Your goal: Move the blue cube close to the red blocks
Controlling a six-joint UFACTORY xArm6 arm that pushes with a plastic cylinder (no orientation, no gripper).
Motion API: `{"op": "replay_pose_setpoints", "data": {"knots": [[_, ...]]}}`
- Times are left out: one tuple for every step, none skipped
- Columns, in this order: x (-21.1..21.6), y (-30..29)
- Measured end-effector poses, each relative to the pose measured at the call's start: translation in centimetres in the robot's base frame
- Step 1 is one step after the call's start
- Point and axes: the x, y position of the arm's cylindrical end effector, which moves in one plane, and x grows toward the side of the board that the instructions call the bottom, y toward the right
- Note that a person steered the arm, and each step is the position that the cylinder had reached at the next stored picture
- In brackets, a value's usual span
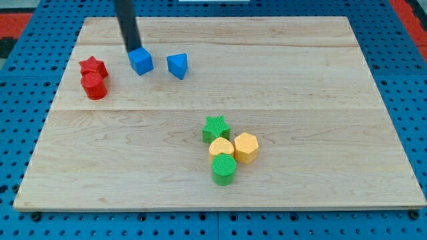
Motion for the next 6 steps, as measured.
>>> {"op": "replay_pose_setpoints", "data": {"knots": [[2.4,-4.2],[-1.2,-0.2],[-4.5,3.9],[-3.3,5.0],[0.4,3.8],[3.4,1.4]]}}
